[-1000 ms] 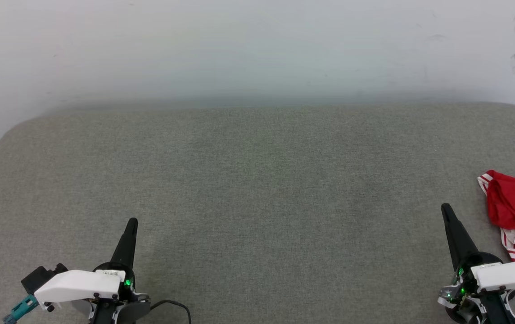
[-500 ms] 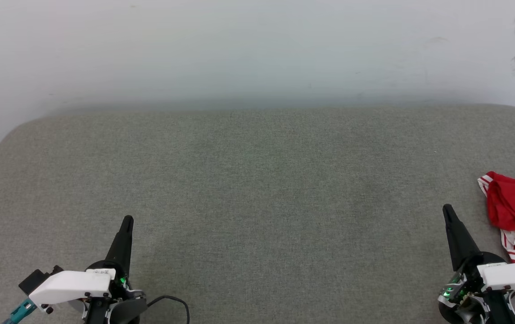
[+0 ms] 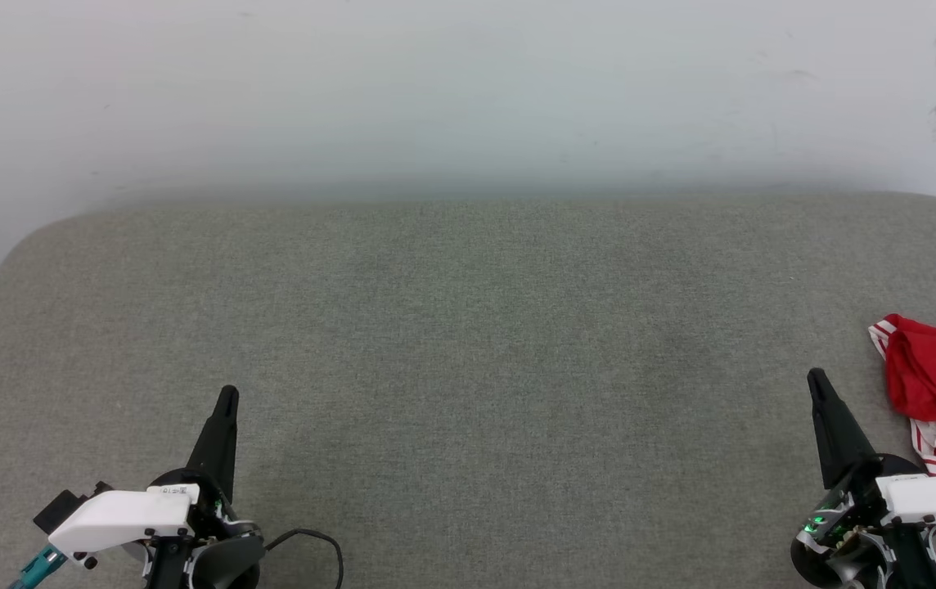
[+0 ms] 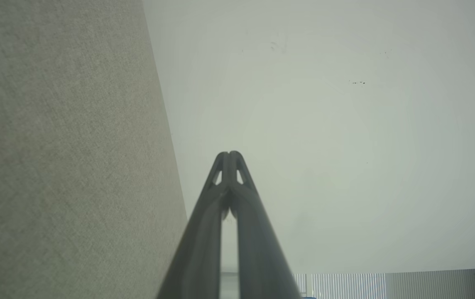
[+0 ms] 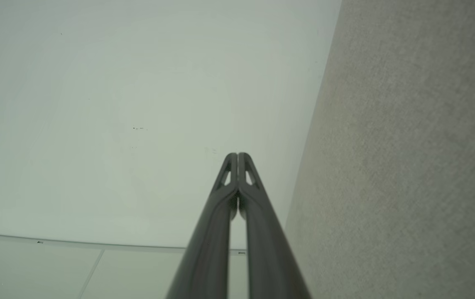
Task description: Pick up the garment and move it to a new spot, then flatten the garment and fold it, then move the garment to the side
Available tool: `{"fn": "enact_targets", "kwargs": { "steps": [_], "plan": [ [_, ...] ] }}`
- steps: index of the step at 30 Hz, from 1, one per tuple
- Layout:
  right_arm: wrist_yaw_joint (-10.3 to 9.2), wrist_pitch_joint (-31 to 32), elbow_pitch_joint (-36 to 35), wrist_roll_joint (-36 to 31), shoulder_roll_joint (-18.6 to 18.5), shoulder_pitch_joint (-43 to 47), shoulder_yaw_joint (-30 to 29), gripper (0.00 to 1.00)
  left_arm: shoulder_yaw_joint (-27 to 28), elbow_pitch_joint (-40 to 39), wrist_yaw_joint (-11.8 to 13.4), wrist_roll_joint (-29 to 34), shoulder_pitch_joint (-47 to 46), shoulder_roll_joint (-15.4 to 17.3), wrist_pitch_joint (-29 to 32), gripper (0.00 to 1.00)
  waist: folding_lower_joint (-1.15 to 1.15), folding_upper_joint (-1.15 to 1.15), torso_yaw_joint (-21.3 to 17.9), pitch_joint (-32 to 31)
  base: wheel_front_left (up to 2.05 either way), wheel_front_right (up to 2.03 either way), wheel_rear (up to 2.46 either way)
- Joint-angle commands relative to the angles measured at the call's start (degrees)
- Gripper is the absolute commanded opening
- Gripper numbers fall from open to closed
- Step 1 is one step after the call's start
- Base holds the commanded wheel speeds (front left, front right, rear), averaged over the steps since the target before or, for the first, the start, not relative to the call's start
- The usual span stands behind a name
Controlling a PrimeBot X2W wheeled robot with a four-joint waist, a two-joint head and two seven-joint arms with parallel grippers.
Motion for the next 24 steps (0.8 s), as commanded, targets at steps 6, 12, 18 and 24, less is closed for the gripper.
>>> {"fn": "enact_targets", "kwargs": {
  "steps": [6, 12, 18, 24],
  "plan": [
    [-0.02, 0.1, 0.1, -0.1, 0.3, -0.7, -0.2, 0.00, 0.2, 0.1, -0.1, -0.1, -0.5, -0.1, 0.1, 0.00, 0.00, 0.00, 0.0, 0.0, 0.00, 0.00, 0.00],
    [-0.02, 0.3, 0.1, -0.2, 0.4, -0.8, -0.3, 0.00, 0.2, 0.1, -0.1, 0.0, -0.5, -0.1, 0.2, 0.00, 0.00, 0.00, 0.0, 0.0, 0.00, 0.00, 0.00],
    [-0.02, 0.4, 0.1, -0.3, 0.4, -0.8, -0.4, 0.00, 0.2, 0.1, -0.1, 0.0, -0.5, -0.1, 0.2, 0.00, 0.00, 0.00, 0.0, 0.0, 0.00, 0.00, 0.00],
    [-0.02, 0.4, 0.1, -0.5, 0.5, -0.8, -0.5, 0.00, 0.3, 0.1, -0.1, 0.0, -0.5, -0.1, 0.2, 0.00, 0.00, 0.00, 0.0, 0.0, 0.00, 0.00, 0.00]
  ]
}}
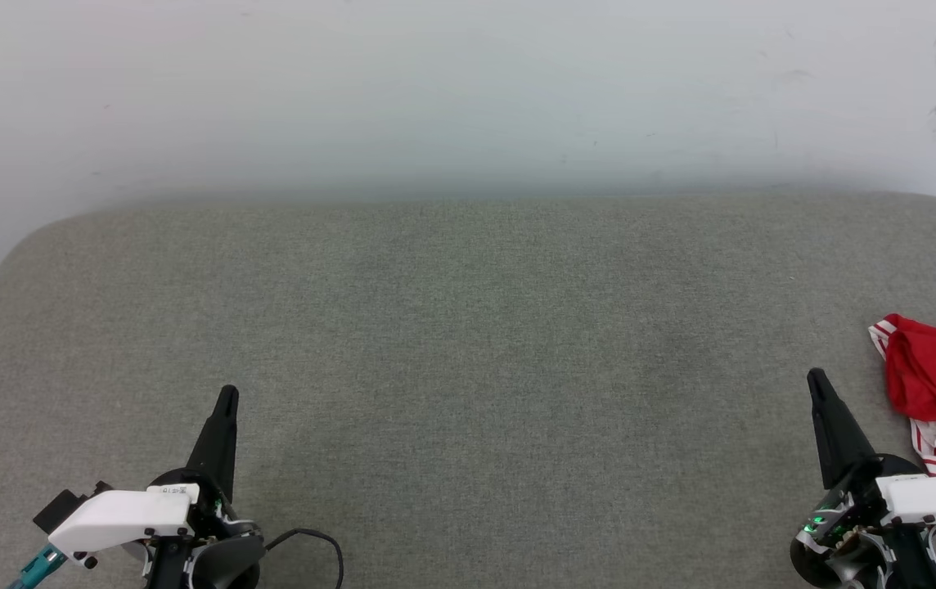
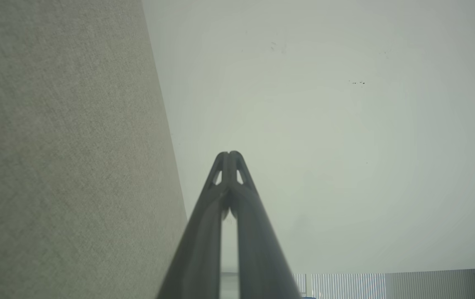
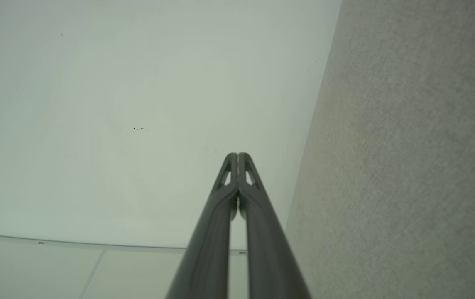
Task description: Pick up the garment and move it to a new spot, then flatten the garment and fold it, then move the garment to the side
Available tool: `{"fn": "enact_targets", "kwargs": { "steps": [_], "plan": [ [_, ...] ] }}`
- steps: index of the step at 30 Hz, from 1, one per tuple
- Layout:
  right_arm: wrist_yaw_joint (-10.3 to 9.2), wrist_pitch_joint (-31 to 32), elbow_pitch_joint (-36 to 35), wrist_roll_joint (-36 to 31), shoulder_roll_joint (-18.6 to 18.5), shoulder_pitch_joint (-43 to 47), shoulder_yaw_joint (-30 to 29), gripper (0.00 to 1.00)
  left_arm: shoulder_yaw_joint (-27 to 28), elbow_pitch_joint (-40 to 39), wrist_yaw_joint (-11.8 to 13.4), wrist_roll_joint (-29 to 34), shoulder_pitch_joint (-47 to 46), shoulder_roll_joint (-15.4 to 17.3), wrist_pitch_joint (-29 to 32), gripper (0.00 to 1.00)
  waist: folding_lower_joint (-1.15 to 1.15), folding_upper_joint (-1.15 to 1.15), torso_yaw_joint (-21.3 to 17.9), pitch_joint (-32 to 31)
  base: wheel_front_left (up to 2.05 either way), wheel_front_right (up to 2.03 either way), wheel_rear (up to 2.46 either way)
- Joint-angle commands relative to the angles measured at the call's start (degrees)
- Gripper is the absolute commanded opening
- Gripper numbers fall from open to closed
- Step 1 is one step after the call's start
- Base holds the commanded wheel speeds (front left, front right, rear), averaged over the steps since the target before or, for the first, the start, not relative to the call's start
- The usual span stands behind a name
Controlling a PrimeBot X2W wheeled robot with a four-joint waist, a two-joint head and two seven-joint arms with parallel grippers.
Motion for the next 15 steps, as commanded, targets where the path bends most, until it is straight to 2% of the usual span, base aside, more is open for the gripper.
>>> {"fn": "enact_targets", "kwargs": {
  "steps": [1, 15],
  "plan": [
    [-0.02, 0.1, 0.1, -0.3, 0.2, -0.8, -0.1, 0.00, 0.2, 0.1, -0.1, 0.0, -0.5, -0.1, 0.2, 0.00, 0.00, 0.00, 0.0, 0.0, 0.00, 0.00, 0.00],
    [-0.02, 0.3, 0.1, -0.5, 0.4, -0.8, -0.4, 0.00, 0.3, 0.1, -0.1, 0.0, -0.5, -0.1, 0.2, 0.00, 0.00, 0.00, 0.0, 0.0, 0.00, 0.00, 0.00]
  ]
}}
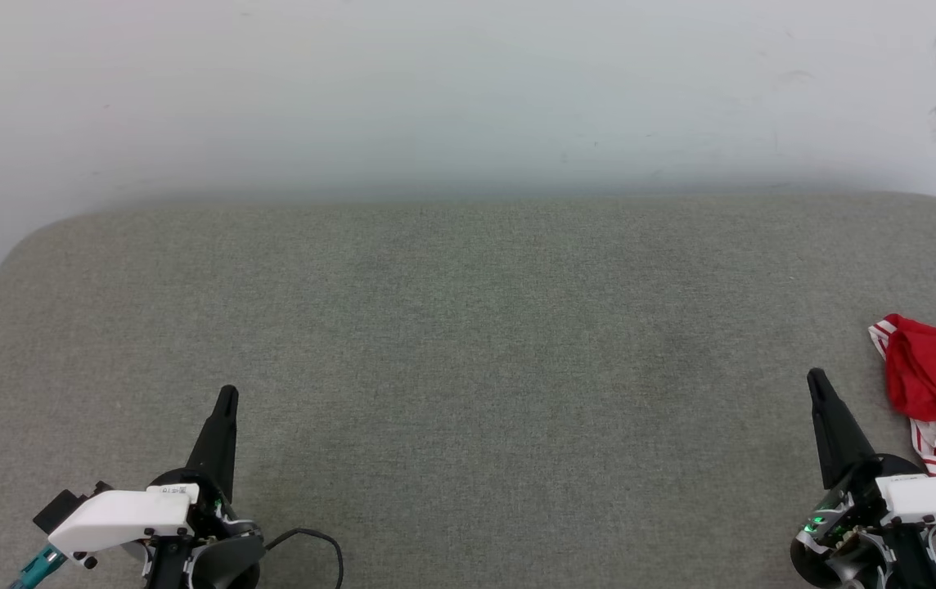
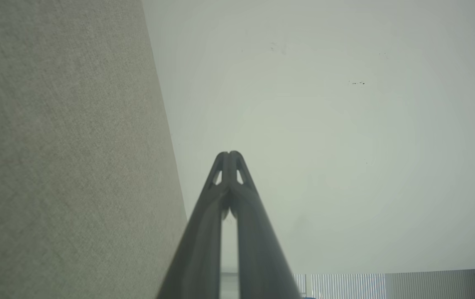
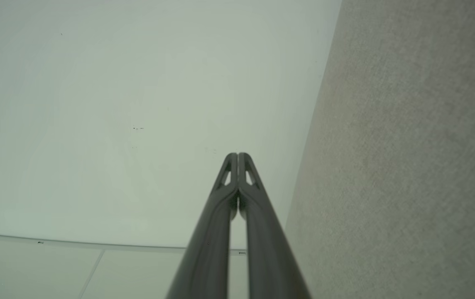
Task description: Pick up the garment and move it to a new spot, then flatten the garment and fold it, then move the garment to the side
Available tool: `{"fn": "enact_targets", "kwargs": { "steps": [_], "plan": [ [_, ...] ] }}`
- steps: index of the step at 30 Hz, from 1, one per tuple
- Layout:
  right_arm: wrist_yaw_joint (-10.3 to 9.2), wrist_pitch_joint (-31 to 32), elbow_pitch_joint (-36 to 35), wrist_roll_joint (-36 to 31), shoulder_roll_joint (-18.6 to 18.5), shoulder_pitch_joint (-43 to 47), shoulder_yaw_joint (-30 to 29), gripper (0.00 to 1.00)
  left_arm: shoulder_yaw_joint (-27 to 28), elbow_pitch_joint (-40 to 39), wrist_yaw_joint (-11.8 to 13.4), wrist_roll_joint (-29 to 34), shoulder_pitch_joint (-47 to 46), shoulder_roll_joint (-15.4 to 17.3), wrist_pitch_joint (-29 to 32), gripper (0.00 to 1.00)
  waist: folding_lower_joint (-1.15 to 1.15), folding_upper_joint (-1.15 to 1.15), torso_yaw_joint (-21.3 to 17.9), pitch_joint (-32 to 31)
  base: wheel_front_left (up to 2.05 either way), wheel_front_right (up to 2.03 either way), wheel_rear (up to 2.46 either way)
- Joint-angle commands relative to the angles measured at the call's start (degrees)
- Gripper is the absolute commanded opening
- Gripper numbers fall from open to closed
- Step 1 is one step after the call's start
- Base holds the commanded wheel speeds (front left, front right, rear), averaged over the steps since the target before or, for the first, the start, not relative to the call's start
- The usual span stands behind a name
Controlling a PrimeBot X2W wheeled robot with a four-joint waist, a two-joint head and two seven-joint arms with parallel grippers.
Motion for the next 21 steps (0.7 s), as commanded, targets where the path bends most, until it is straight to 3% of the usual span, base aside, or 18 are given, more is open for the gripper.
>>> {"fn": "enact_targets", "kwargs": {
  "steps": [1, 21],
  "plan": [
    [0.00, 0.1, 0.1, -0.1, 0.2, -0.8, -0.1, 0.00, 0.2, 0.1, -0.1, 0.0, -0.4, -0.1, 0.2, 0.00, 0.00, 0.00, 0.0, 0.0, 0.00, 0.00, 0.00],
    [-0.01, 0.3, 0.1, -0.4, 0.3, -0.7, -0.4, 0.00, 0.2, 0.1, -0.1, 0.1, -0.5, -0.1, 0.3, 0.00, 0.00, 0.00, 0.0, 0.0, 0.00, 0.00, 0.00]
  ]
}}
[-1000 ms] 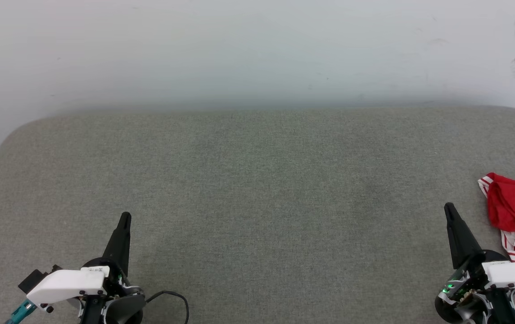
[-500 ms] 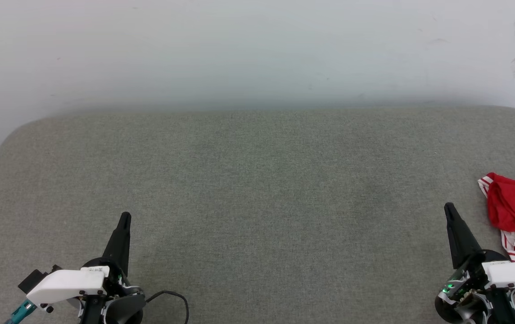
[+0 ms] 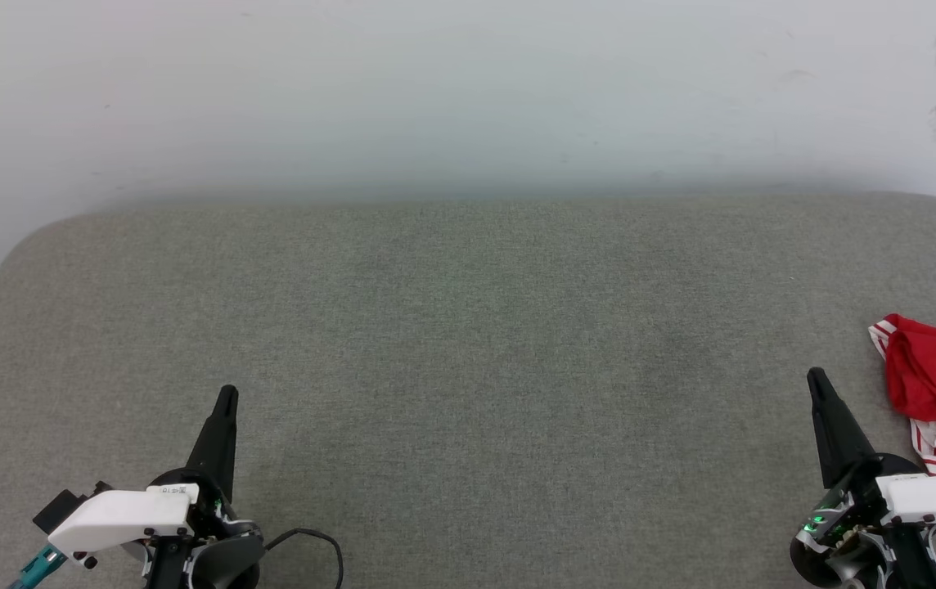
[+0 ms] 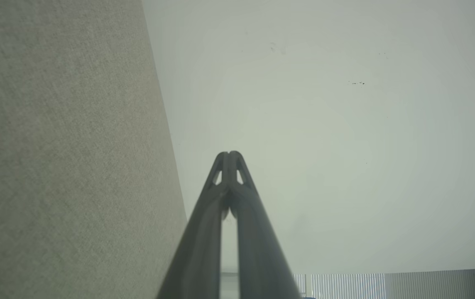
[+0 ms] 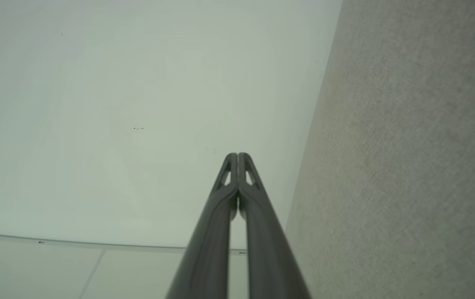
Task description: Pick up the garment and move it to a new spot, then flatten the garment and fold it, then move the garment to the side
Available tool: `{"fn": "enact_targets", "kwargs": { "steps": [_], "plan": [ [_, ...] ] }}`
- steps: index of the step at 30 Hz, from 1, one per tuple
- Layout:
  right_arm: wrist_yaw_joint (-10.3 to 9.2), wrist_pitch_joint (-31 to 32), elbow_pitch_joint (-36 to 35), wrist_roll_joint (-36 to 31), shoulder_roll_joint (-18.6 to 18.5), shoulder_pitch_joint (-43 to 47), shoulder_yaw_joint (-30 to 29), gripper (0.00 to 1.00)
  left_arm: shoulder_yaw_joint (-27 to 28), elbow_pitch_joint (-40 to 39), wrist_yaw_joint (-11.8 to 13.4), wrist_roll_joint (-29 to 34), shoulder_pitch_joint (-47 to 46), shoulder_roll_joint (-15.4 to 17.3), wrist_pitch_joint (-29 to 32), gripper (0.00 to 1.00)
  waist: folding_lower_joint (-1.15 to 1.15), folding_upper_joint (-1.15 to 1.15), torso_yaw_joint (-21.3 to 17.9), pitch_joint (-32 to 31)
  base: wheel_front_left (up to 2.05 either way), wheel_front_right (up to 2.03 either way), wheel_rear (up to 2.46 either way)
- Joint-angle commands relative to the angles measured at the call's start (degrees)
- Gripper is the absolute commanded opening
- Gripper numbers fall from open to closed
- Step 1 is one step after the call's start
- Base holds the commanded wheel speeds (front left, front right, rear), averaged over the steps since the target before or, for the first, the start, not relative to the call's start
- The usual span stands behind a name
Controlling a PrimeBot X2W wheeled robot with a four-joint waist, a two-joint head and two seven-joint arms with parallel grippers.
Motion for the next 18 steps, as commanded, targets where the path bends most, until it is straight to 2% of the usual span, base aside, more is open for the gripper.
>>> {"fn": "enact_targets", "kwargs": {
  "steps": [1, 18],
  "plan": [
    [0.00, 0.0, 0.1, -0.3, 0.1, -0.7, -0.1, 0.00, 0.2, 0.1, -0.1, 0.1, -0.4, -0.1, 0.2, 0.00, 0.00, 0.00, 0.0, 0.0, 0.00, 0.00, 0.00],
    [0.00, 0.2, 0.1, -0.5, 0.3, -0.7, -0.2, 0.00, 0.2, 0.0, -0.1, 0.1, -0.5, -0.1, 0.2, 0.00, 0.00, 0.00, 0.0, 0.0, 0.00, 0.00, 0.00]
  ]
}}
